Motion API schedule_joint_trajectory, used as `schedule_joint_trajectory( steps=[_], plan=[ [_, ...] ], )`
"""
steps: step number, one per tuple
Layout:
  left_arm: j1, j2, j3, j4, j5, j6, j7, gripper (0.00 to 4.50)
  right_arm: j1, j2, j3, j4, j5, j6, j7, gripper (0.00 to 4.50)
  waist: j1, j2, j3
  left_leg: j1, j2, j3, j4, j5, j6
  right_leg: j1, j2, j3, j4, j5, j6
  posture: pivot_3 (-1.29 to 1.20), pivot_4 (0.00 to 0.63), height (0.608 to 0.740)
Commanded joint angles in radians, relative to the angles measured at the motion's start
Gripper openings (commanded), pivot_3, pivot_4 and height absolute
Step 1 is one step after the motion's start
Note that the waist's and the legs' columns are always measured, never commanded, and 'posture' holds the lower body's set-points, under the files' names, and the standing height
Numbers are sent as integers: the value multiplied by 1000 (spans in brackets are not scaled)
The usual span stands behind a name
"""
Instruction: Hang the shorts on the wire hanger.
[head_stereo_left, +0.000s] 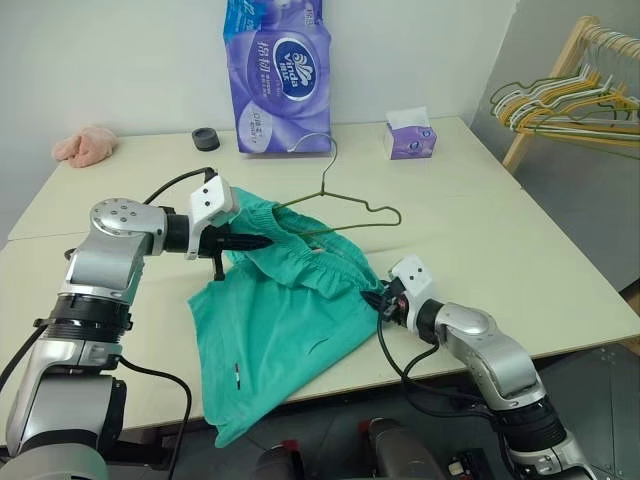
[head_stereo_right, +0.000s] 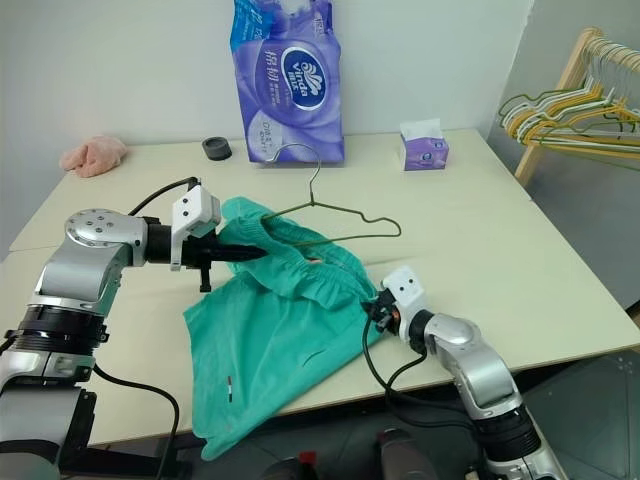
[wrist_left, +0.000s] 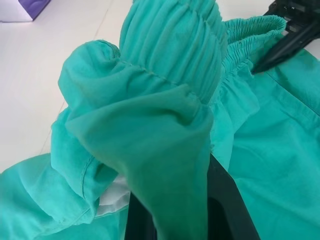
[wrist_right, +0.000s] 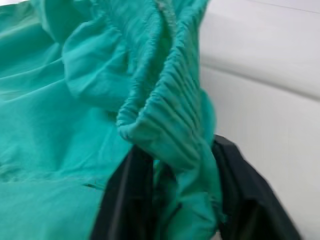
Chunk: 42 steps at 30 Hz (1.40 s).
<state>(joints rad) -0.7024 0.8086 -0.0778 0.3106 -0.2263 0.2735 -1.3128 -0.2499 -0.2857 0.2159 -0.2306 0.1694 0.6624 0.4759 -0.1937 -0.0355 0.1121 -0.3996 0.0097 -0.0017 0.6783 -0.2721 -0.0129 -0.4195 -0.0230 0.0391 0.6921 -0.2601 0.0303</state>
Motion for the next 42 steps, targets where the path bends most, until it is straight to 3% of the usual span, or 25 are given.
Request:
schedule_joint_trajectory(
  steps=[1, 6, 11, 20, 25, 34, 42],
  plan=[
    [-2, 14, 54, -47, -40, 22, 7, 0, -25, -4, -45, -5, -7, -37, -22, 129, 0, 0, 0, 0, 0, 0, 0, 0, 0, 0, 0, 0, 0, 0, 0, -183, 50, 740],
    [12, 34, 91, -132, -124, 128, -15, 0, -58, -15, -135, 28, 54, -8, -8, 7, 0, 0, 0, 0, 0, 0, 0, 0, 0, 0, 0, 0, 0, 0, 0, -185, 52, 740],
    [-11, 59, 139, -260, -266, 294, -51, 0, -79, -96, -203, 0, 195, 108, 124, 7, 0, 0, 0, 0, 0, 0, 0, 0, 0, 0, 0, 0, 0, 0, 0, -179, 52, 740],
    [46, 159, 52, -259, -163, 158, -150, 0, -77, -234, -233, -63, 313, 213, 226, 7, -1, 0, 0, 1, 0, 0, -1, 0, 0, 0, 1, 0, 0, 0, 0, -187, 55, 740],
    [37, 165, 30, -202, -116, 85, -171, 0, -70, -288, -245, -95, 368, 252, 256, 7, 2, 0, 0, 0, 0, 1, 0, 0, 0, 0, 1, 0, -1, 0, 0, -197, 57, 740],
    [47, 163, 37, -203, -143, 116, -206, 0, -68, -314, -251, -86, 390, 278, 241, 7, 0, 0, 0, 0, 0, 1, 0, 0, 0, 0, 1, 0, -1, 0, 0, -202, 58, 740],
    [17, 139, 77, -252, -256, 254, -183, 0, -85, -281, -305, 18, 441, 372, 187, 7, -1, 0, 0, 0, 1, 1, 0, 0, 0, 0, 1, 1, -1, 0, 0, -198, 58, 740]
  ],
)
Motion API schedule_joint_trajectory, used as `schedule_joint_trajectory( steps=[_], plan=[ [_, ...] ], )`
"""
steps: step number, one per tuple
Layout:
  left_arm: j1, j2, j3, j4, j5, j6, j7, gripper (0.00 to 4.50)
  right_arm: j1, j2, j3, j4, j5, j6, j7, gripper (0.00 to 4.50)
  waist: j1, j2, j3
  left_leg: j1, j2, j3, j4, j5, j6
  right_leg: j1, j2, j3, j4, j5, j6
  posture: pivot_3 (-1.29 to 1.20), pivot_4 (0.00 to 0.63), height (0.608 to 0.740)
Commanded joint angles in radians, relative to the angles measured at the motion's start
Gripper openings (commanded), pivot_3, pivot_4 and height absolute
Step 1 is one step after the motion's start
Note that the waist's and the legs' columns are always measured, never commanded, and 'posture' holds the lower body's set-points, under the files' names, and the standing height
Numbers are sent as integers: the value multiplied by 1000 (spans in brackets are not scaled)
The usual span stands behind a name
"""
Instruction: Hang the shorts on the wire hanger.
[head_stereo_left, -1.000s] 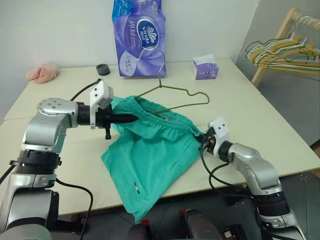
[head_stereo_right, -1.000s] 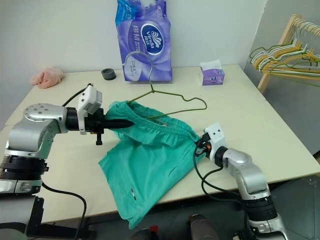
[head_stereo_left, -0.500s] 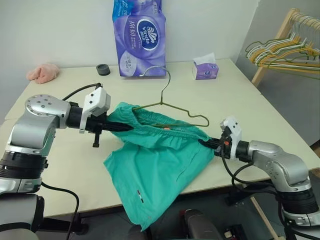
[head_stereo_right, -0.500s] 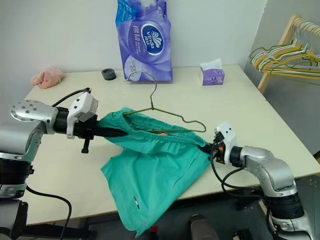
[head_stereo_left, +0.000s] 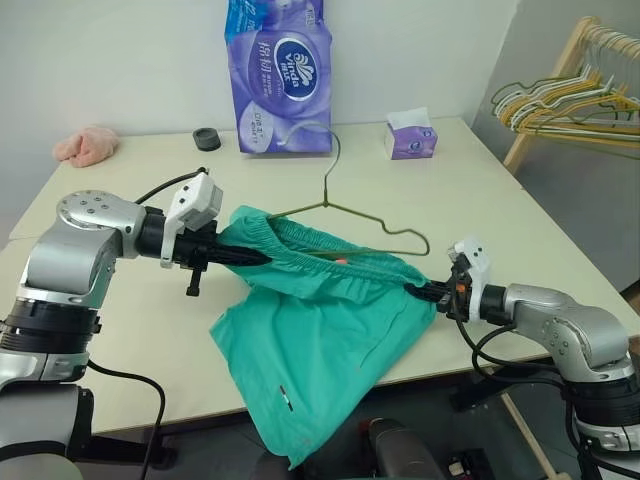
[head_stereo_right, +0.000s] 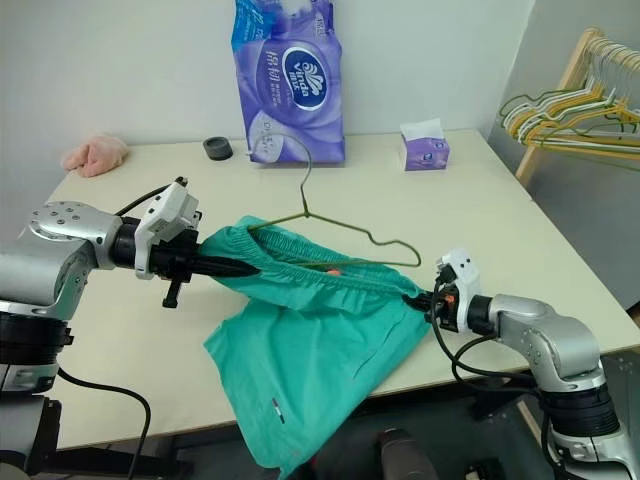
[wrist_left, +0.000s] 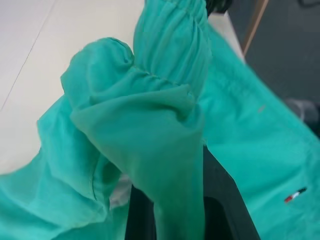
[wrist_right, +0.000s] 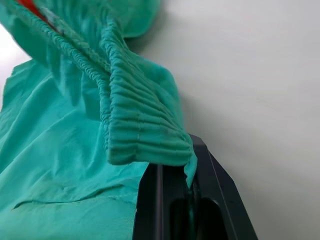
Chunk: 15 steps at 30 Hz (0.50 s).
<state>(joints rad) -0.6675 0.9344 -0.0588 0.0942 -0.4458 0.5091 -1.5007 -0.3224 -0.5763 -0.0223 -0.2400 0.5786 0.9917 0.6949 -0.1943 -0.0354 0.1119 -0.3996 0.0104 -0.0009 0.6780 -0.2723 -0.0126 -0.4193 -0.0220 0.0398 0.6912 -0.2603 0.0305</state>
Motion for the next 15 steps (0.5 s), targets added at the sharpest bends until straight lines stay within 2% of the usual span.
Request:
schedule_joint_trajectory(
  steps=[1, 7, 15],
  plan=[
    [-12, 16, 57, -40, -38, 19, 6, 0, -17, 14, -75, 36, 41, 53, -35, 7, 0, 0, 0, 0, 0, 0, 0, 0, 0, 0, 0, 0, 0, 0, 0, -197, 58, 740],
    [40, 55, 24, -53, 15, -53, -16, 0, -22, -20, -68, 36, 43, 53, -21, 7, 0, 0, 0, 0, 0, 0, 0, 0, 0, 0, 0, 0, 0, 0, 0, -194, 58, 740],
    [75, 61, 5, -26, 78, -131, -26, 0, -15, -78, -28, -34, 47, 26, 18, 7, 1, 0, 0, 0, 0, 0, 0, 0, 0, 0, 0, 0, -1, 0, 0, -198, 59, 740]
  ],
)
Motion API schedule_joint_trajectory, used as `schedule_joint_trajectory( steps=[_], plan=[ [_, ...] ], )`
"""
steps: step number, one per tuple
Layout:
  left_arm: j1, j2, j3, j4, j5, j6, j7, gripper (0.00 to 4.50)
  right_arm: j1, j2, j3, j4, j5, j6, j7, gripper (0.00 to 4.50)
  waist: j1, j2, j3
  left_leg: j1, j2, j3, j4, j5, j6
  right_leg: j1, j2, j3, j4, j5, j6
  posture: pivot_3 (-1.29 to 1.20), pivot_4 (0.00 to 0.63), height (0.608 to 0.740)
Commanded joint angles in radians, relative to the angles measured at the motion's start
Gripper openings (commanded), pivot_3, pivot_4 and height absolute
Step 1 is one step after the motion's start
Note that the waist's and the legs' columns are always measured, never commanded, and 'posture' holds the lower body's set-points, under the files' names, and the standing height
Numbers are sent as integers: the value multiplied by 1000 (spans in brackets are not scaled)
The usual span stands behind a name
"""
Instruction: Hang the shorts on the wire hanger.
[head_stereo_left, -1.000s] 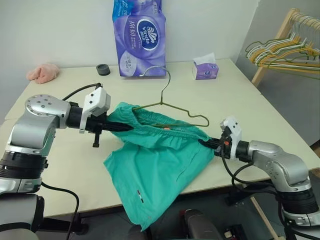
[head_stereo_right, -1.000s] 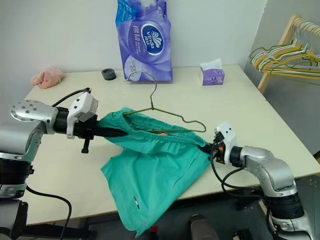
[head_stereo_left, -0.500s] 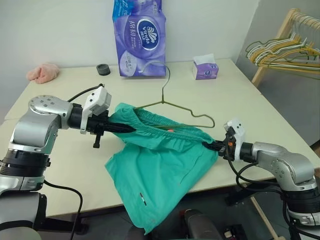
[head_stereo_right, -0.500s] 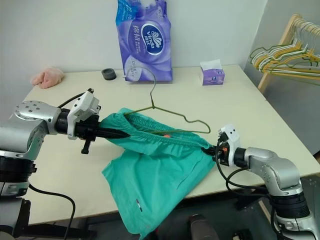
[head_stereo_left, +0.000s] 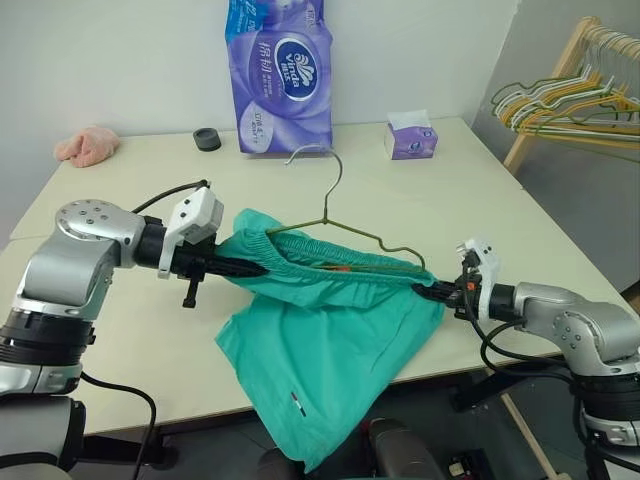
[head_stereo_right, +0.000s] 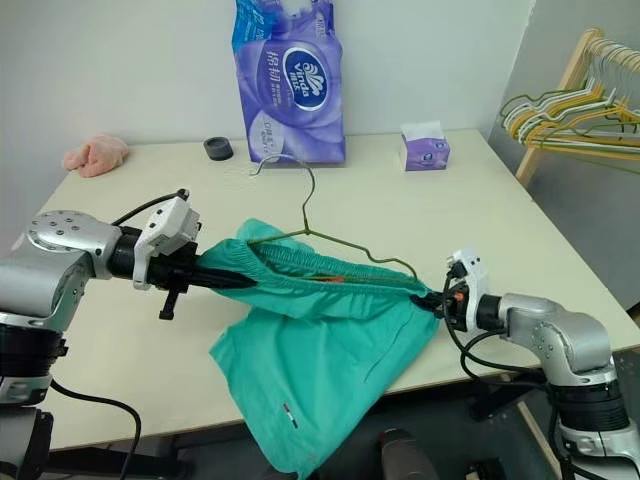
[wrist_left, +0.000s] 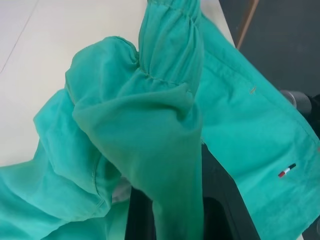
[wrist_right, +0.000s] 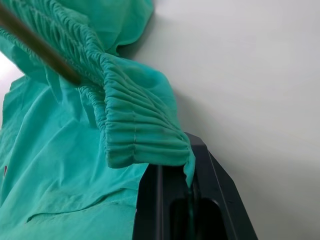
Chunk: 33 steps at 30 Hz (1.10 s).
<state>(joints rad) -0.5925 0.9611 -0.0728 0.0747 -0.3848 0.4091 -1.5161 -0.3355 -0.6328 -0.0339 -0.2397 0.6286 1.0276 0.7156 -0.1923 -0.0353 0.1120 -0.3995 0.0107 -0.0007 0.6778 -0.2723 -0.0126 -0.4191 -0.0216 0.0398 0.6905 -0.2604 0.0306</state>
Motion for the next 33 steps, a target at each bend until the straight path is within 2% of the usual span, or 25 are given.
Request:
schedule_joint_trajectory(
  steps=[1, 6, 10, 16, 25, 30, 33],
  plan=[
    [2, 35, 18, -9, 18, -34, -13, 0, -1, -23, -16, -38, -2, -9, -3, 7, -1, 0, 0, 0, 0, 0, 0, 0, 0, 0, 0, 0, 0, 0, 0, -199, 59, 740],
    [3, 36, 11, 15, 49, -59, -8, 0, 1, -47, -26, -46, 3, -9, 16, 7, -1, 0, 0, 0, 0, 0, 0, 0, 0, 0, 0, 0, 0, 0, 0, -202, 59, 740],
    [2, 44, -3, 49, 102, -103, 10, 0, 9, -132, -24, -79, -6, -28, 73, 7, 0, 0, 0, 0, 0, 0, 0, 0, 0, 0, 0, 0, 0, 0, 0, -206, 61, 740],
    [1, 32, -41, 87, 178, -178, 42, 0, -50, -223, 63, -96, -88, -143, 132, 7, -3, 0, 0, 0, 0, 0, 0, 0, 0, 0, 0, 0, 0, 0, 0, -214, 60, 740],
    [-13, -80, -106, 78, 274, -246, 161, 0, -312, -156, 317, -112, -268, -253, 160, 7, -4, 0, 0, 0, 1, 0, 0, 0, 0, -1, 0, 0, 0, 0, 0, -223, 57, 740],
    [-3, -129, -103, 60, 281, -243, 213, 0, -386, -98, 366, -70, -335, -276, 153, 7, -3, 0, 0, -1, -1, 0, 0, 0, 0, -1, -1, 0, -1, 0, 0, -221, 60, 740],
    [13, -140, -96, 39, 275, -229, 224, 0, -388, -114, 366, -58, -352, -314, 203, 7, -3, 0, 0, -1, 0, -1, 0, 0, 0, -1, -1, -1, 0, 0, 0, -217, 59, 740]
  ],
)
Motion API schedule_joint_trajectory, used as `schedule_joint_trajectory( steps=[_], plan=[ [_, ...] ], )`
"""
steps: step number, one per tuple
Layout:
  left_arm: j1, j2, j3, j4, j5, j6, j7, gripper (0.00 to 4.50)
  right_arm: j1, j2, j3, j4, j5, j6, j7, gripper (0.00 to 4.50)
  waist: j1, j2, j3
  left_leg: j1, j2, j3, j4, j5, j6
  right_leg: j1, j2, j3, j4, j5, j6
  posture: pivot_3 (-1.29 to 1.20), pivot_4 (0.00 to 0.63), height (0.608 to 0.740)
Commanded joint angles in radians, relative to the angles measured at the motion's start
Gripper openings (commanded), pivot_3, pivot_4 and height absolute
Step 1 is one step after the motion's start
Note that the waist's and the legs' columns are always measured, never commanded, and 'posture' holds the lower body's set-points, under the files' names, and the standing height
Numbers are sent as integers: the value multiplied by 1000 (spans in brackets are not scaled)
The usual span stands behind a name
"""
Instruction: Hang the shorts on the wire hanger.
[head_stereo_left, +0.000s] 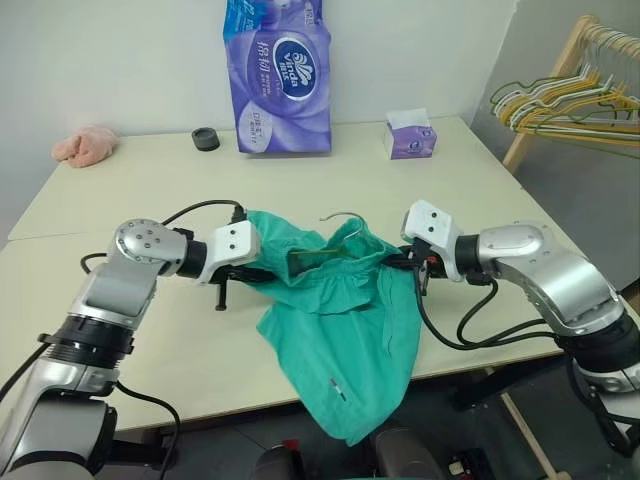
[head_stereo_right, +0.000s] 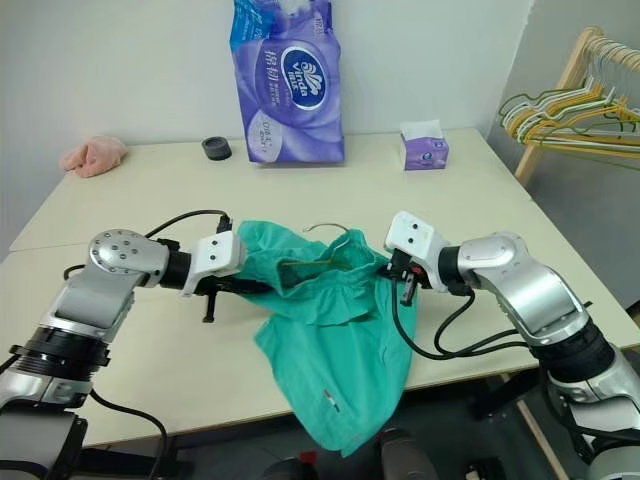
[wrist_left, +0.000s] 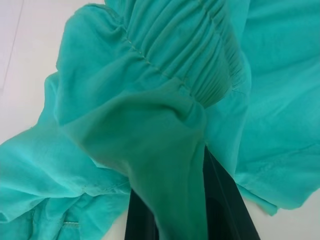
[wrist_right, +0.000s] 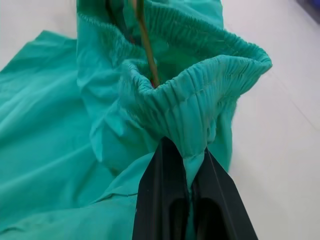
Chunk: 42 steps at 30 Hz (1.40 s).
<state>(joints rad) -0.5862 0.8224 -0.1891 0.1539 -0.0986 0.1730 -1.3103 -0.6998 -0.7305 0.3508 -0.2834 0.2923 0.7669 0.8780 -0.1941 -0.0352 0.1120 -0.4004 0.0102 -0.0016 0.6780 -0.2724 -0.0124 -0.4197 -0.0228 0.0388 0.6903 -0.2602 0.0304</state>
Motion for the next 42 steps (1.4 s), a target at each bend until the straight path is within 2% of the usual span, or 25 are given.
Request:
schedule_joint_trajectory(
  steps=[1, 2, 4, 9, 10, 13, 16, 28, 40, 42],
  plan=[
    [15, -5, 24, -40, -10, 5, 30, 0, -20, -34, -25, -8, -28, -81, 57, 331, -2, 0, 0, 0, 0, 0, 0, 0, 0, 0, 0, 0, 0, 0, 0, -217, 59, 740],
    [20, -9, 27, -40, -10, 5, 39, 0, -15, -47, -33, -7, -33, -96, 69, 441, -2, 0, 0, 0, 0, 0, 0, 0, 0, 0, 0, 1, 0, 0, 0, -217, 59, 740],
    [29, -15, 30, -41, -13, 7, 52, 0, -5, -69, -53, -17, -29, -104, 87, 962, -2, 0, 0, 0, 0, 0, 0, 0, 0, 0, 0, 0, 0, 0, 0, -217, 59, 740],
    [52, -33, 30, -58, -16, 14, 78, 0, 22, -111, -93, -54, -18, -97, 112, 2808, -2, 0, 0, 0, 0, 0, 0, 0, 0, 0, 0, 0, 0, 0, 0, -217, 59, 740],
    [60, -44, 31, -63, -19, 18, 89, 0, 33, -132, -121, -76, 10, -61, 124, 3025, -1, 0, 0, 0, 0, 0, 0, 0, 0, 0, 0, 0, 0, 0, 0, -217, 59, 740],
    [81, -59, 31, -83, -27, 22, 105, 0, 66, -173, -168, -84, -2, -11, 92, 3025, 0, 0, 0, 0, 0, 0, 0, 0, 0, 0, 0, 0, 0, 0, 0, -226, 64, 740],
    [82, -62, 35, -93, -42, 26, 99, 0, 85, -184, -146, -49, -49, -38, 75, 3025, -1, 0, 0, 1, 0, 1, 0, 0, 0, 0, -1, 0, 0, 0, 0, -230, 63, 740],
    [53, -58, 35, -76, -46, 21, 89, 0, 6, -70, 40, 192, -221, -232, 135, 3025, -5, 0, 0, 1, 0, 1, 0, 0, 0, 0, 0, 1, 0, 0, 0, -214, 54, 740],
    [63, -55, 43, -95, -66, 33, 90, 0, -91, 79, 125, 460, -332, -376, 216, 3025, -6, 0, 0, 1, 0, 0, 0, 0, 0, 0, -1, 0, 1, 0, 0, -203, 46, 740],
    [64, -58, 47, -97, -70, 37, 93, 0, -98, 92, 124, 474, -341, -388, 228, 2657, -6, 0, 0, 1, 0, 0, 0, 0, 0, 0, -1, 0, 1, 0, 0, -202, 47, 740]
  ],
)
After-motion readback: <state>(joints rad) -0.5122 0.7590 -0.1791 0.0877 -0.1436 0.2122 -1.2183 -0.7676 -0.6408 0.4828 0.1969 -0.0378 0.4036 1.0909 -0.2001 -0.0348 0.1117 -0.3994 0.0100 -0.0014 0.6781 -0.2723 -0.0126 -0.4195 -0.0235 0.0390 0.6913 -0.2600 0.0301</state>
